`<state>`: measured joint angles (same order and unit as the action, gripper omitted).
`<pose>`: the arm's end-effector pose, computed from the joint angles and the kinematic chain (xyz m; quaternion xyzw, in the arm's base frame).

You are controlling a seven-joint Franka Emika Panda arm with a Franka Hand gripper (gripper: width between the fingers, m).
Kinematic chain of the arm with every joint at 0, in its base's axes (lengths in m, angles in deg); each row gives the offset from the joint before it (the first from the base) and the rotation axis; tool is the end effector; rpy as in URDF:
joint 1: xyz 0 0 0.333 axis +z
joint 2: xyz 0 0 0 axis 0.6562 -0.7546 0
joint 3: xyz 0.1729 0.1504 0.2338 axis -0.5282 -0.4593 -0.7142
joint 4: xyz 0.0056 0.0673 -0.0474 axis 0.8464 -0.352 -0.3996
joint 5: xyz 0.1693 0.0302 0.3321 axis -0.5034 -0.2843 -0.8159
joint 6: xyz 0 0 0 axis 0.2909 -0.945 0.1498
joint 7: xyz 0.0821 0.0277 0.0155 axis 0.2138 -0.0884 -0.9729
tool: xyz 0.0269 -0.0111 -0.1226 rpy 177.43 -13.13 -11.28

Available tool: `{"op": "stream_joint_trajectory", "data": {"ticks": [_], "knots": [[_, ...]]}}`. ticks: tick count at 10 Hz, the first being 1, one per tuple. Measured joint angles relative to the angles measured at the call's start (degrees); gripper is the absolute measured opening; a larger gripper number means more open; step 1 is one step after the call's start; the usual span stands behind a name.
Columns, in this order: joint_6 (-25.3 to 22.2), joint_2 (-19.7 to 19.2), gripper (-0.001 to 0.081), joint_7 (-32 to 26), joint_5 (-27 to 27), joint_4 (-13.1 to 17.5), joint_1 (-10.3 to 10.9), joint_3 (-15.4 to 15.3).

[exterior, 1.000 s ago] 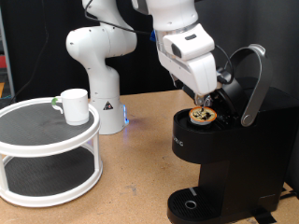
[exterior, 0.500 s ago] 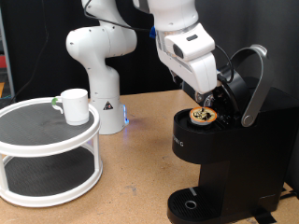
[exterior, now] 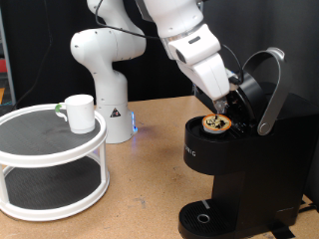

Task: Make a cup of coffee with the keurig machine

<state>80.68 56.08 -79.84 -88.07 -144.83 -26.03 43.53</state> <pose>0.4633 0.0748 0.4357 -0.9142 -0.3352 -0.1118 0.1986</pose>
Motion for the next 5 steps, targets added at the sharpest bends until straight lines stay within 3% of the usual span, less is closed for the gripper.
{"op": "stream_joint_trajectory", "data": {"ticks": [5], "knots": [[0.9,2.1,0.0808,0.8,-2.4,-1.3,-1.0,2.4]]}}
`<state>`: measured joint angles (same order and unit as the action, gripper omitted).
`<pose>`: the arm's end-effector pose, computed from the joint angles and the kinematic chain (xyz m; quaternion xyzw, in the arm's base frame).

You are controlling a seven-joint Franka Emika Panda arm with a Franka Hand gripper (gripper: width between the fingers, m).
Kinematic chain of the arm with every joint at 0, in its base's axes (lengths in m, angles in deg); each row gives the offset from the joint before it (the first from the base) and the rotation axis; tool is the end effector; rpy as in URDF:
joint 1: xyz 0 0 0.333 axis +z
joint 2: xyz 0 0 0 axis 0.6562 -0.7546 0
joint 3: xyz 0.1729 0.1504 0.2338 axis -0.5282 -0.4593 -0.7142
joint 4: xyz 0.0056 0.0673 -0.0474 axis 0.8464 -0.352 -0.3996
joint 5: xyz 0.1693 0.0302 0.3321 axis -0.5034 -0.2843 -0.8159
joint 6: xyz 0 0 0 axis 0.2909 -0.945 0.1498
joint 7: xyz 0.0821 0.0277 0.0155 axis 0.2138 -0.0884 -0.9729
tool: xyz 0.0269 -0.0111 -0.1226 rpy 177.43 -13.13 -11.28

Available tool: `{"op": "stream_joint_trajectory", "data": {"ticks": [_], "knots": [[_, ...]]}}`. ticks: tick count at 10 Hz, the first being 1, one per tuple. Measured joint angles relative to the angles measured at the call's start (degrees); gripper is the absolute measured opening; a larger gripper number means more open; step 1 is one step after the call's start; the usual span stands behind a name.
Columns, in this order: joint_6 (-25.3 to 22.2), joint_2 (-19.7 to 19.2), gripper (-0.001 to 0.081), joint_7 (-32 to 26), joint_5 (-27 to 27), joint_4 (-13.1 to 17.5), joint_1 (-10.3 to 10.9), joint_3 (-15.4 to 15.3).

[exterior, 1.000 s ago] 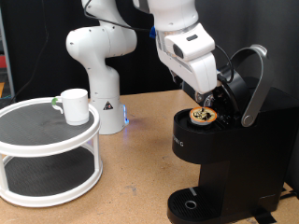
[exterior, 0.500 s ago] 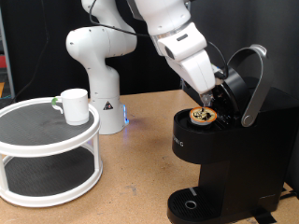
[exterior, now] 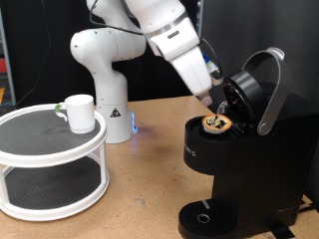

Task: Make a cup of coffee with the keurig machine

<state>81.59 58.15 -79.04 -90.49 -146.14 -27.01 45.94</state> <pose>0.4603 0.0468 0.4437 -0.9236 -0.2880 -0.1360 0.2135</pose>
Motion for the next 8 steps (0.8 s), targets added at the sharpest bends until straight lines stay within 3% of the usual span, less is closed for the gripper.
{"op": "stream_joint_trajectory", "data": {"ticks": [4,8], "knots": [[8.6,-0.3,0.0808,2.1,-0.8,-3.9,0.3,-1.3],[11.8,-0.5,0.0808,2.1,-1.2,-6.5,1.1,-3.7]]}}
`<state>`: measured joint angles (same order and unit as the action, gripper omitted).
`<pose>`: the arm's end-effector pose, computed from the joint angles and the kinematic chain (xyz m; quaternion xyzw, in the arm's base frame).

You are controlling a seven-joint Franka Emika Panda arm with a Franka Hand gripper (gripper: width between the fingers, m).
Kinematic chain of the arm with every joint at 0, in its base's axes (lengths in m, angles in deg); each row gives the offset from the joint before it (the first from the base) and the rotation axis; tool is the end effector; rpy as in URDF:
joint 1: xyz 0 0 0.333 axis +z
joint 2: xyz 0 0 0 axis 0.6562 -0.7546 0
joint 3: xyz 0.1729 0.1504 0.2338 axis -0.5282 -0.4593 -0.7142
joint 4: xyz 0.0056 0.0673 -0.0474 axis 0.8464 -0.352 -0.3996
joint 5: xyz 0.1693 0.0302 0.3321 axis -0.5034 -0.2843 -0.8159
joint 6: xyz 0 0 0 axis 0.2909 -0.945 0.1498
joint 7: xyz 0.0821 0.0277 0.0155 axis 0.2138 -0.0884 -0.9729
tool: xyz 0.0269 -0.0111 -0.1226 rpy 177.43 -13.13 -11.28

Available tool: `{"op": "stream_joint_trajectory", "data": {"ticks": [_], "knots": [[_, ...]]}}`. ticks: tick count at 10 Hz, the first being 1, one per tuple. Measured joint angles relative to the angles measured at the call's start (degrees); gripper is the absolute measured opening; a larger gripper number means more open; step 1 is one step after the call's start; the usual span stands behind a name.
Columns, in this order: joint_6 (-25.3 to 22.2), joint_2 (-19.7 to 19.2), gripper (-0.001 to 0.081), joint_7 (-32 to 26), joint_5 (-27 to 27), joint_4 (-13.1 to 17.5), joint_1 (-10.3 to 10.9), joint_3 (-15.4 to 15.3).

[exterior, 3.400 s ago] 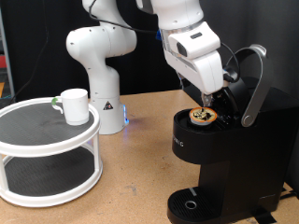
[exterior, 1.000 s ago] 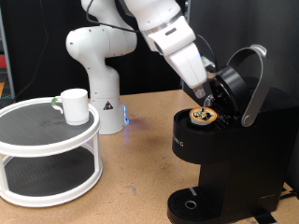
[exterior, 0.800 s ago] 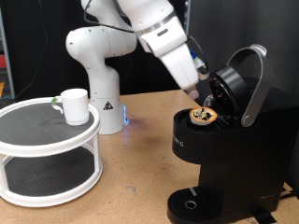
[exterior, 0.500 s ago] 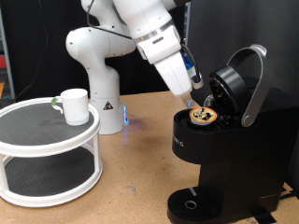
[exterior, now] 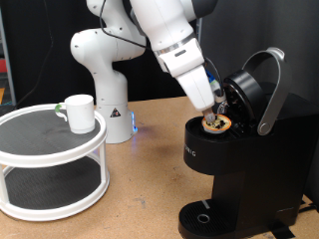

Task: Make a cup of coffee with the keurig machine

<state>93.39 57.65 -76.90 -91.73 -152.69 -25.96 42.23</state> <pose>0.4500 0.0701 0.4059 -0.9336 -0.2690 -0.1525 0.1810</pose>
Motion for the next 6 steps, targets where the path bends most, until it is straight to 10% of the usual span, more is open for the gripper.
{"op": "stream_joint_trajectory", "data": {"ticks": [6], "knots": [[1.9,0.0,0.0808,-0.4,-0.6,-1.9,0.3,-1.9]]}}
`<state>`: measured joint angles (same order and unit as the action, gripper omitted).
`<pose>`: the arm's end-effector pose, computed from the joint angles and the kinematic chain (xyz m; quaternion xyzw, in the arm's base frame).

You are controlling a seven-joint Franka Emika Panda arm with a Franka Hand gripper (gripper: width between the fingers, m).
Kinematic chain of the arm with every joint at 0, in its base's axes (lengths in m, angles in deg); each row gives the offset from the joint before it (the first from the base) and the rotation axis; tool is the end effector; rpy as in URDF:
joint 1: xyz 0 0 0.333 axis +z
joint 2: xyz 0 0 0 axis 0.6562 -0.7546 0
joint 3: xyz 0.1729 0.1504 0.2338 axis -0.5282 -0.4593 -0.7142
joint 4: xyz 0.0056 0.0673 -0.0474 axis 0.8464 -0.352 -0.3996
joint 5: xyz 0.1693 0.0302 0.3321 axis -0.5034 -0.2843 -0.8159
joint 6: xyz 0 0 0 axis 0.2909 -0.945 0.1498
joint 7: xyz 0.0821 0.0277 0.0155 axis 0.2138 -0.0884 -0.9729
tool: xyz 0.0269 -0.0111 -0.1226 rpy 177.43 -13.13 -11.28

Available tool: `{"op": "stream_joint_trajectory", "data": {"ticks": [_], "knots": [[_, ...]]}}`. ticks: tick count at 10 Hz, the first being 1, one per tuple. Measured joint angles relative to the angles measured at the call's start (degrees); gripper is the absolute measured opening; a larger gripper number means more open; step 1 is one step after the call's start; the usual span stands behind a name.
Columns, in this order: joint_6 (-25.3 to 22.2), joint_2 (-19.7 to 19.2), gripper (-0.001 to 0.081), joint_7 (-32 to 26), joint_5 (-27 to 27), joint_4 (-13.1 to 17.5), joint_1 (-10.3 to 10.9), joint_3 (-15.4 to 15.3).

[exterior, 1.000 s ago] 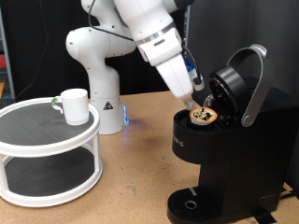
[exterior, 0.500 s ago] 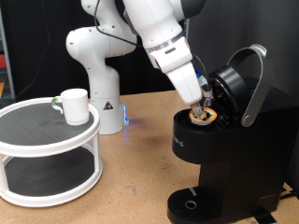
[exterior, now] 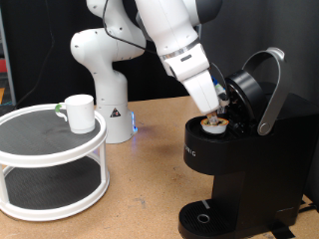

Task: Make a cup of coffee with the keurig machine

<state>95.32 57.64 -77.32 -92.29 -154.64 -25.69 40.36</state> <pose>0.4415 0.0836 0.3940 -0.9318 -0.2805 -0.1483 0.1765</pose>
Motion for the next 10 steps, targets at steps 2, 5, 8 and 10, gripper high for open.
{"op": "stream_joint_trajectory", "data": {"ticks": [2,5,8,10], "knots": [[0.1,0.4,0.0808,-1.7,-1.9,-0.6,0.4,-0.3],[1.3,1.0,0.0808,-2.7,-3.3,-1.6,0.8,-0.4],[1.3,1.3,0.0808,-2.0,-4.2,-1.4,0.8,-0.4],[1.0,1.4,0.0808,-0.5,-4.1,-0.8,0.6,-0.3]]}}
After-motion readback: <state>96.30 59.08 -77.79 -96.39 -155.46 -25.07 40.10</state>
